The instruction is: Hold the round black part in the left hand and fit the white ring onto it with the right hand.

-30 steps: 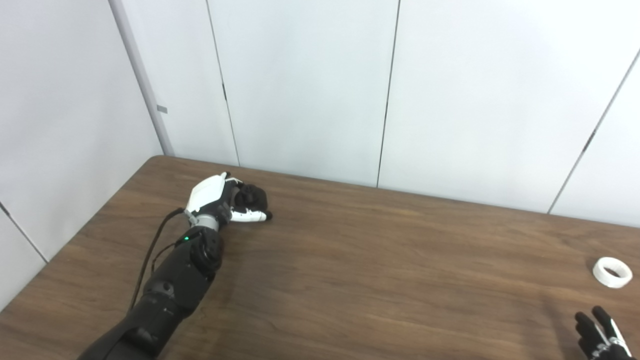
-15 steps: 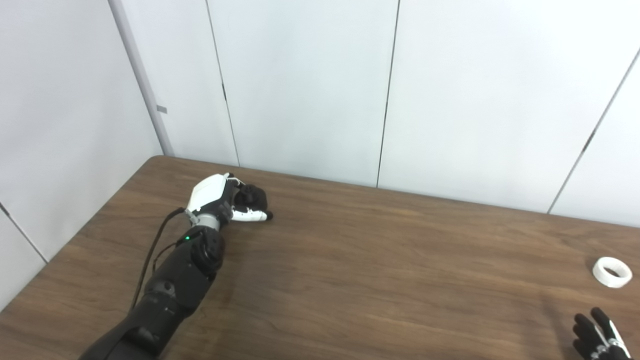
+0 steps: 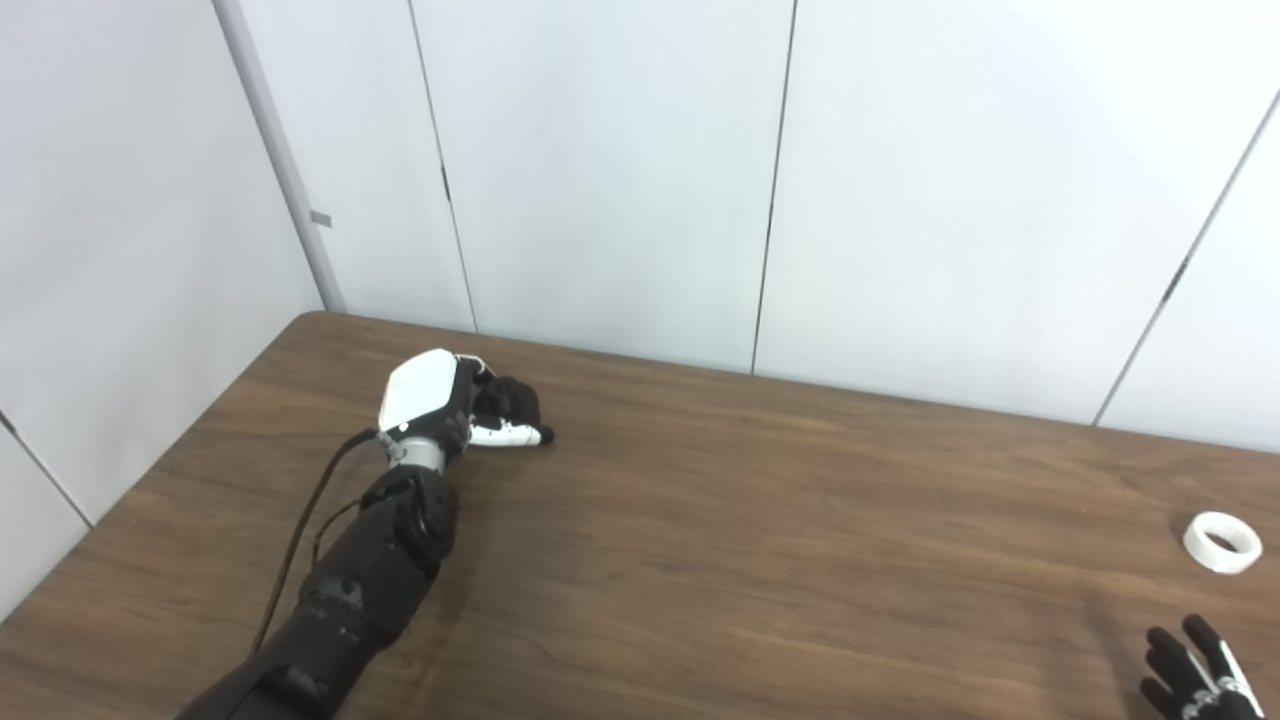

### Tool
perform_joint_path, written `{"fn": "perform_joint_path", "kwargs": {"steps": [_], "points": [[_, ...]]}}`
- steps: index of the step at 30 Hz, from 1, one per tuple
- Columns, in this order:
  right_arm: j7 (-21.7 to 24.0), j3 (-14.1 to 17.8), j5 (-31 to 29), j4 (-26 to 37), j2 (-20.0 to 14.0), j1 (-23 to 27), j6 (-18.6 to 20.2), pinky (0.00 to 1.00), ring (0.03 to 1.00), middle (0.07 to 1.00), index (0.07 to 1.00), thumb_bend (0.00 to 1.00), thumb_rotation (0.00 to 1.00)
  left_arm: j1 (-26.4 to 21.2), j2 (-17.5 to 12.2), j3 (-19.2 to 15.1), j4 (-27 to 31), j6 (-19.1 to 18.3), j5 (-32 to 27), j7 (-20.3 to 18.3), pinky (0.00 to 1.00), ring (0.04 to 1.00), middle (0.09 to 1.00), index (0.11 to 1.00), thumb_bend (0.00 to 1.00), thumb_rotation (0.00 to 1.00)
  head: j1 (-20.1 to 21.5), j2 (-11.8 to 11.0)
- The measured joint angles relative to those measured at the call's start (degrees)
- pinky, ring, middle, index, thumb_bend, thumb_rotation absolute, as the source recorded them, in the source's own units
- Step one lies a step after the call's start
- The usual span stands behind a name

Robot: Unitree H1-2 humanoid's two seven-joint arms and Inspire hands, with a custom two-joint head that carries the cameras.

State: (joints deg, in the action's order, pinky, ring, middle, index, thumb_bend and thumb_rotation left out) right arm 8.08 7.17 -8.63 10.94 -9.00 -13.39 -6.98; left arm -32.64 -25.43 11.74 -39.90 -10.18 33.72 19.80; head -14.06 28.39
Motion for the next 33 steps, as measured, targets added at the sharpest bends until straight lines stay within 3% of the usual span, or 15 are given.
{"fn": "perform_joint_path", "kwargs": {"steps": [9,19,33], "points": [[-0.01,-0.07,0.00,-0.01,0.00,0.02,-0.02,0.94,0.947,0.926,0.966,0.56,1.00,0.63,-0.06,0.03,0.70,0.16,0.64,0.83,1.00,0.862,0.746,0.484,0.52,0.05,0.17,-0.09],[-0.49,-0.29,1.38,-0.06,0.06,0.15,0.02,0.94,0.943,0.928,0.964,0.55,1.00,5.47,-0.10,-0.18,11.10,-0.19,1.27,-0.52,1.00,0.878,0.760,0.483,0.52,0.05,1.58,0.09],[-1.27,-0.96,3.55,-0.45,0.20,0.88,0.31,0.90,0.923,0.903,0.942,0.57,0.98,10.44,1.35,0.40,29.55,-4.86,5.14,-8.64,1.00,0.876,0.744,0.483,0.52,0.05,5.36,1.76]]}}
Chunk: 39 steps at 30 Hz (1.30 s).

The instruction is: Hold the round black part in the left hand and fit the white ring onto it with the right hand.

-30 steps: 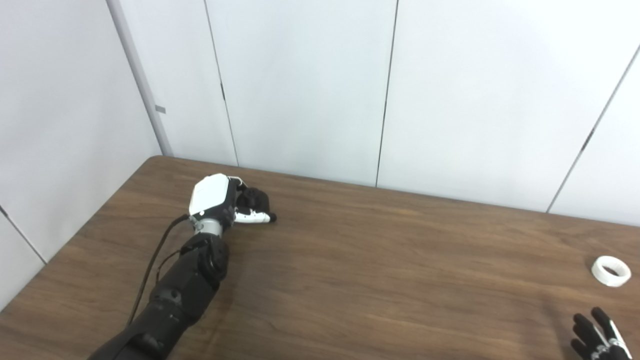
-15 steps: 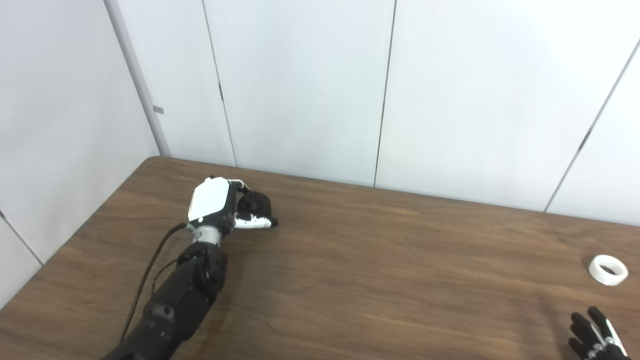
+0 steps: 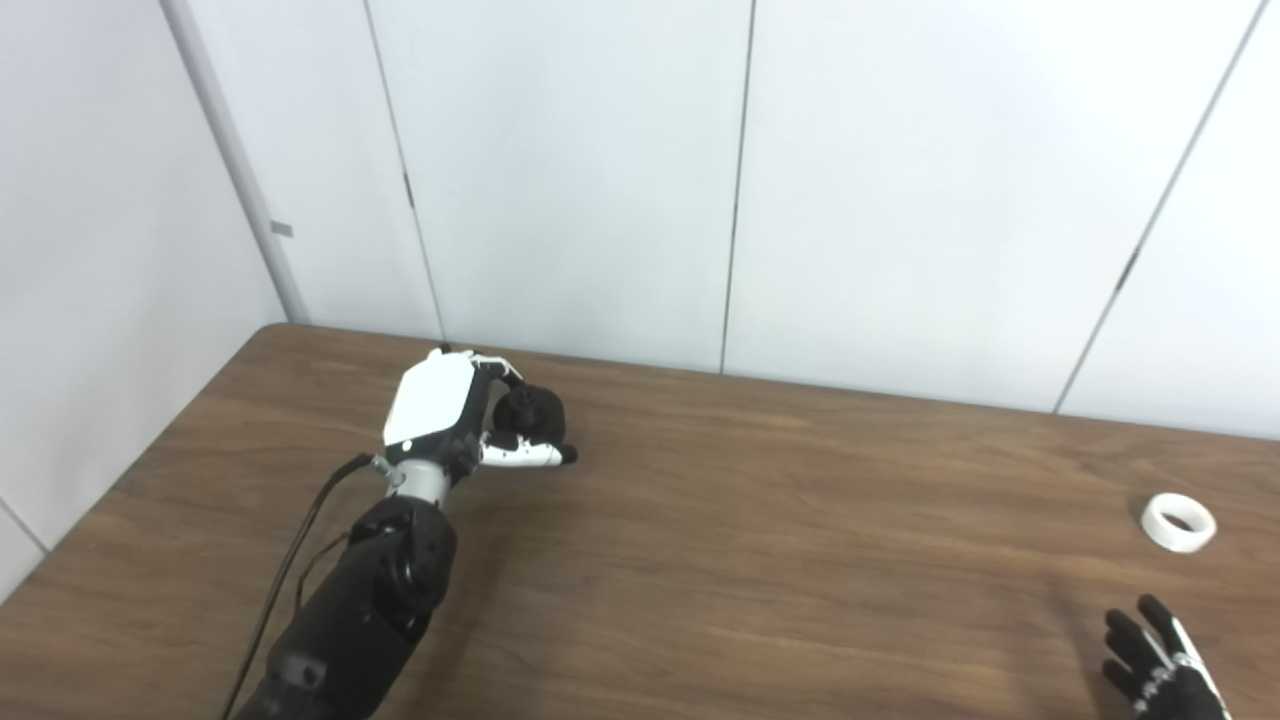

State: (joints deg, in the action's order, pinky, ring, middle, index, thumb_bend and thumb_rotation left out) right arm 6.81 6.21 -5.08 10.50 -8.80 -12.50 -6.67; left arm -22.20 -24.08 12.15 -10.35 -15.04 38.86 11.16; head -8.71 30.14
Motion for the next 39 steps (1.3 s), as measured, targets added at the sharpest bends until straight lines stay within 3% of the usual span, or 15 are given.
{"fn": "perform_joint_path", "kwargs": {"steps": [11,20,39], "points": [[-2.44,-0.69,2.29,-0.11,0.35,0.56,0.13,0.87,0.897,0.890,0.925,0.57,0.93,3.18,5.54,4.28,10.57,0.15,5.37,-3.81,1.00,0.860,0.763,0.483,0.52,0.05,5.63,2.02],[-4.38,-3.36,3.79,0.57,1.00,1.14,0.85,0.91,0.912,0.901,0.934,0.56,0.95,6.82,12.41,7.27,12.64,0.62,8.19,-4.63,1.00,0.870,0.767,0.482,0.52,0.05,9.23,3.51],[-10.26,-6.89,4.41,2.46,1.68,1.05,4.41,0.92,0.915,0.901,0.934,0.56,0.97,13.69,16.73,12.93,12.86,2.59,15.90,-4.01,1.00,0.875,0.770,0.482,0.53,0.05,12.75,7.38]]}}
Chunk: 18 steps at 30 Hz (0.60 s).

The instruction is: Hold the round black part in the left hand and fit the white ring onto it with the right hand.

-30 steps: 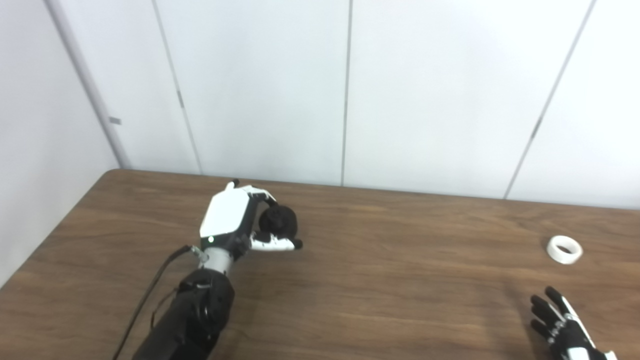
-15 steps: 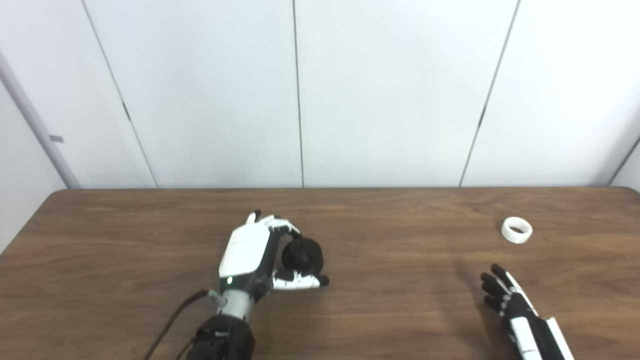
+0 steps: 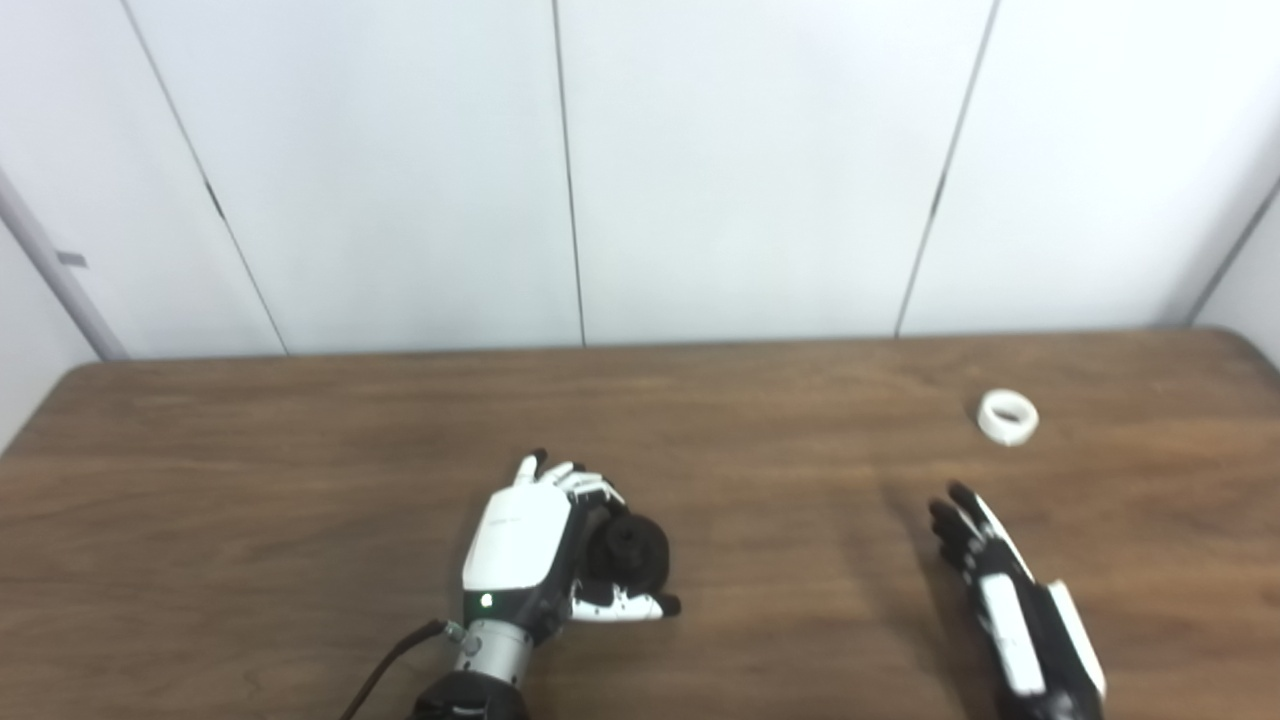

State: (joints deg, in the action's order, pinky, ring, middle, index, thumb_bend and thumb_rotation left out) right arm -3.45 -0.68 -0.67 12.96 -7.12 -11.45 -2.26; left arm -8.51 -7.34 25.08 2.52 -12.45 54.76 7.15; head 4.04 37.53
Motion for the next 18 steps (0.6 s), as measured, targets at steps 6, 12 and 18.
{"fn": "perform_joint_path", "kwargs": {"steps": [6,12,18], "points": [[-1.15,-0.83,0.05,1.14,0.12,-0.08,2.10,0.95,0.921,0.903,0.938,0.56,0.98,1.86,1.17,1.20,0.00,0.34,1.33,1.59,1.00,0.880,0.774,0.483,0.52,0.05,0.26,1.40],[-1.26,-1.60,0.71,2.63,0.12,-0.09,3.67,0.97,0.932,0.907,0.940,0.57,0.99,3.12,2.24,1.81,0.01,0.41,1.35,2.00,1.00,0.891,0.784,0.483,0.53,0.05,0.44,2.28],[-1.25,-1.69,0.68,2.92,0.13,-0.15,4.06,0.98,0.928,0.898,0.932,0.57,0.98,4.08,2.85,1.74,0.00,0.50,1.31,2.67,1.00,0.883,0.780,0.483,0.53,0.05,0.53,3.25]]}}
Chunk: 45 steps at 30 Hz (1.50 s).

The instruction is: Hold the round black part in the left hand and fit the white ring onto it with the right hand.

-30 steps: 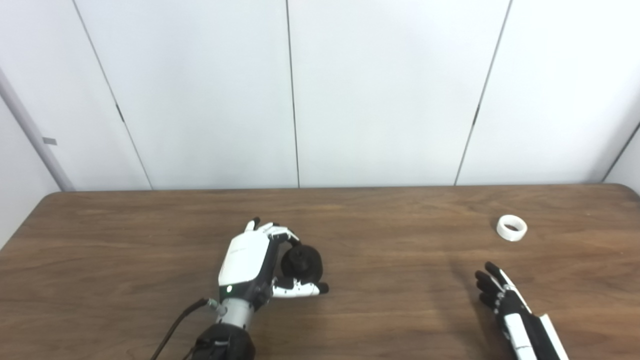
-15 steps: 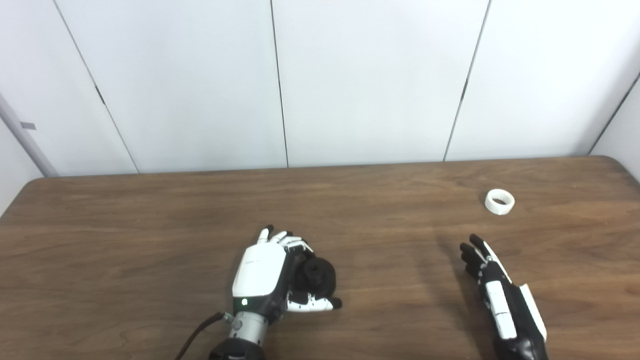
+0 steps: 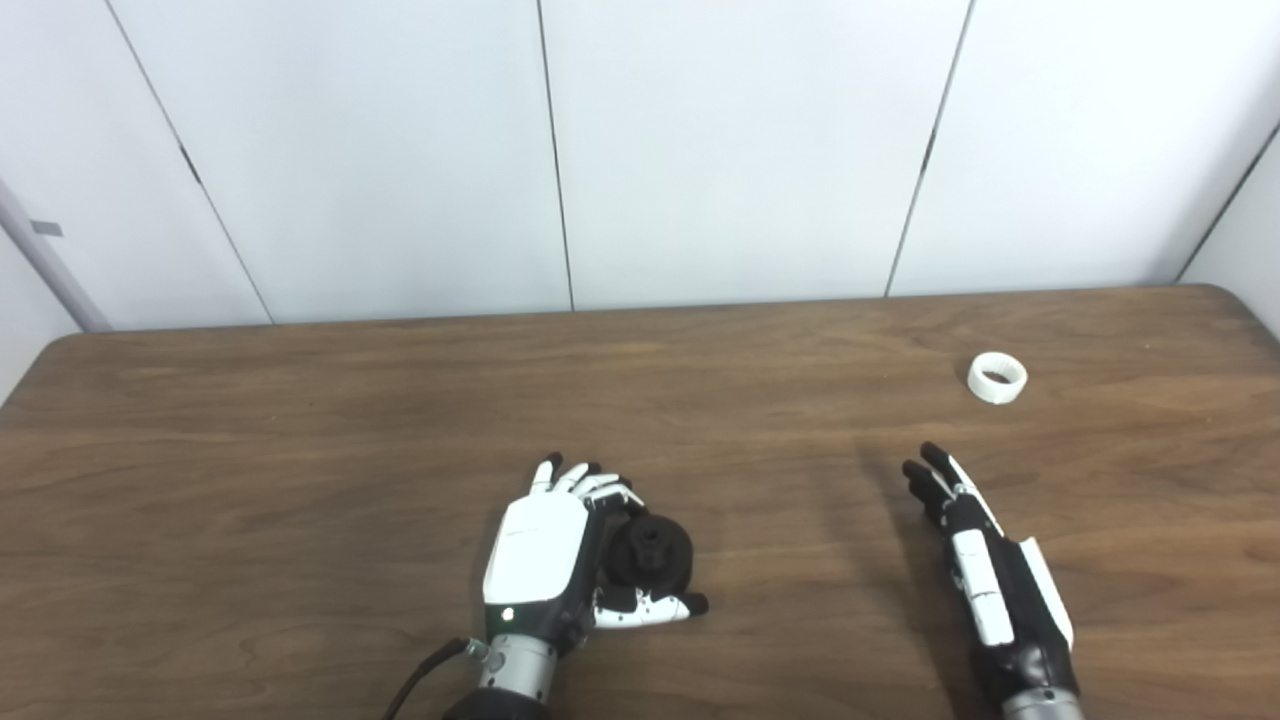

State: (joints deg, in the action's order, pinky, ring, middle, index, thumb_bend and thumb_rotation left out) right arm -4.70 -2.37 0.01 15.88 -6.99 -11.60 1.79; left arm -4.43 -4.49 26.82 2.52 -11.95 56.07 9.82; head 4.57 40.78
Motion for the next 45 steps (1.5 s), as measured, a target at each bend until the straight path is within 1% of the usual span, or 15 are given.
{"fn": "perform_joint_path", "kwargs": {"steps": [4,10,15,18,20,24,25,26,29,31,34,36,38,41,45], "points": [[-0.02,-0.01,0.18,0.38,0.00,-0.08,0.40,0.95,0.923,0.895,0.916,0.55,0.97,0.84,0.61,-0.82,-0.12,0.74,-1.81,0.60,1.00,0.889,0.790,0.484,0.52,0.05,-0.17,0.35],[-0.02,0.05,1.14,0.72,-0.03,-0.13,0.90,0.93,0.910,0.882,0.886,0.50,0.92,1.33,1.26,-2.34,-0.24,1.48,-4.75,0.27,1.00,0.890,0.794,0.484,0.52,0.05,-0.44,0.70],[-0.01,0.16,1.43,1.35,-0.03,-0.13,1.89,0.92,0.909,0.876,0.866,0.50,0.89,1.33,1.27,-2.58,-0.39,1.60,-4.78,0.29,1.00,0.886,0.792,0.484,0.52,0.05,-0.35,0.79],[-0.04,0.08,3.07,1.80,-0.04,-0.16,2.47,0.92,0.915,0.885,0.838,0.53,0.86,1.31,1.30,-2.69,-0.47,1.66,-4.82,0.28,1.00,0.888,0.791,0.484,0.52,0.05,0.18,1.06],[-0.38,0.10,4.41,2.11,-0.04,-0.15,2.86,0.88,0.898,0.878,0.817,0.53,0.79,1.30,1.30,-2.80,-0.48,1.67,-4.84,0.26,1.00,0.887,0.790,0.484,0.52,0.05,0.79,1.32],[-1.30,-0.01,10.68,2.51,-0.18,-0.10,3.42,0.90,0.897,0.878,0.800,0.59,0.68,1.24,1.26,-2.86,-0.49,1.76,-4.84,0.07,1.00,0.886,0.788,0.484,0.52,0.05,1.14,1.41],[-1.37,-0.03,12.08,2.72,-0.21,0.00,3.71,0.90,0.898,0.876,0.798,0.61,0.62,1.22,1.23,-2.89,-0.49,1.83,-4.84,-0.02,1.00,0.886,0.788,0.484,0.52,0.05,1.23,1.50],[-1.47,0.18,13.23,3.07,-0.24,0.13,4.27,0.92,0.899,0.872,0.789,0.63,0.53,1.21,1.19,-2.95,-0.49,1.91,-4.87,-0.13,1.00,0.886,0.787,0.484,0.52,0.05,1.84,1.58],[-1.86,1.70,14.45,3.51,-0.41,0.52,4.42,0.89,0.886,0.863,0.773,0.69,0.43,1.20,0.96,-3.15,-0.49,2.17,-4.91,-0.33,1.00,0.883,0.784,0.484,0.52,0.05,2.28,1.67],[-2.07,3.10,14.97,3.50,-0.62,1.50,4.54,0.87,0.882,0.858,0.764,0.71,0.37,1.20,0.71,-3.28,-0.49,2.27,-4.91,-0.34,1.00,0.882,0.783,0.484,0.52,0.05,2.72,1.76],[-2.13,4.70,16.47,3.56,-0.72,4.12,6.03,0.90,0.892,0.859,0.760,0.75,0.33,1.20,0.36,-3.51,-0.50,2.48,-4.91,-0.41,1.00,0.882,0.782,0.484,0.52,0.05,3.16,1.85],[-1.99,5.80,17.13,3.99,-0.83,6.12,8.34,0.93,0.901,0.861,0.756,0.78,0.30,1.20,0.28,-3.66,-0.49,2.90,-5.04,-0.57,1.00,0.883,0.781,0.483,0.53,0.05,4.65,2.11],[-1.61,6.46,17.51,4.39,-1.48,7.80,10.34,0.95,0.904,0.864,0.755,0.79,0.28,1.20,0.21,-3.91,-0.49,3.37,-5.75,-0.82,1.00,0.884,0.781,0.483,0.52,0.05,8.25,2.37],[-0.83,6.91,19.63,4.42,-3.30,10.34,12.64,0.93,0.896,0.860,0.741,0.81,0.30,1.17,-0.30,-4.38,-0.47,4.05,-6.34,-1.21,1.00,0.882,0.781,0.483,0.52,0.05,11.06,2.55],[-0.32,7.22,24.27,4.27,-7.07,13.63,15.36,0.90,0.893,0.865,0.727,0.83,0.29,1.04,-1.52,-5.13,-0.44,4.75,-6.57,-1.45,1.00,0.876,0.782,0.483,0.52,0.05,12.57,2.64]]}}
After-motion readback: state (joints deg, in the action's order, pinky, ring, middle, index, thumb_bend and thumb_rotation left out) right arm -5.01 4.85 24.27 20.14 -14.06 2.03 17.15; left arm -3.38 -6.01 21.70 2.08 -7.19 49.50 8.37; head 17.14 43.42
